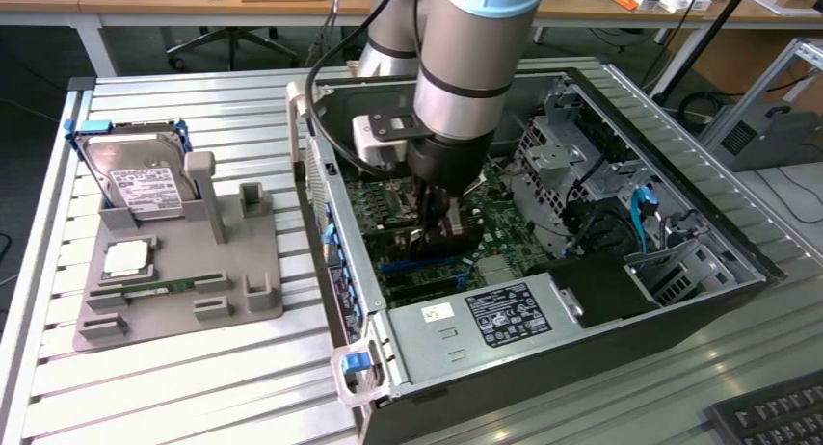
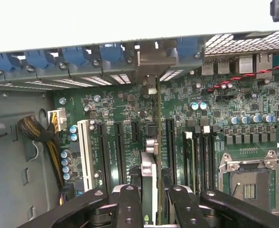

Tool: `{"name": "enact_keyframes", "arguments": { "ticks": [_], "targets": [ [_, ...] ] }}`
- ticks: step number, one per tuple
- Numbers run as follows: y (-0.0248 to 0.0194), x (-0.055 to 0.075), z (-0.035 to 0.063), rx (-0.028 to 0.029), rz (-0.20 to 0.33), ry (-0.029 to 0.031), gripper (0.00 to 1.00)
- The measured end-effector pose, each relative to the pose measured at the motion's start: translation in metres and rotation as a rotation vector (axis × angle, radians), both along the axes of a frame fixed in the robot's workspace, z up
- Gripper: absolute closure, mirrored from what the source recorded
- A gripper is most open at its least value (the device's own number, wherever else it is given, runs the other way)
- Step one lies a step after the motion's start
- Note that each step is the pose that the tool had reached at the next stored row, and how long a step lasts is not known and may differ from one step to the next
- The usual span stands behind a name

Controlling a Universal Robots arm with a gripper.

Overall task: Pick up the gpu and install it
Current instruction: 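Insert the gpu into the slot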

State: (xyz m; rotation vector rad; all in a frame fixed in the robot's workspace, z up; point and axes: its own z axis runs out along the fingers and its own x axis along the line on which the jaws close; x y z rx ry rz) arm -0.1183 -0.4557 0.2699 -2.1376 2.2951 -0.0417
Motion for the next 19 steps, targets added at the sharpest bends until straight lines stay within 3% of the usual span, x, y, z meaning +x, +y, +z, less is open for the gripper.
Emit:
{"name": "enact_keyframes", "arguments": {
  "ticks": [10,14,19],
  "targets": [
    [0.0001,-0.0009,-0.0019,-0.0001,0.0,0.0001,0.73],
    [0.0001,-0.0009,-0.0021,-0.0001,0.0,0.0147,0.73],
    [0.0002,-0.0009,-0.0023,-0.0002,0.0,0.0149,0.73]
  ]
}}
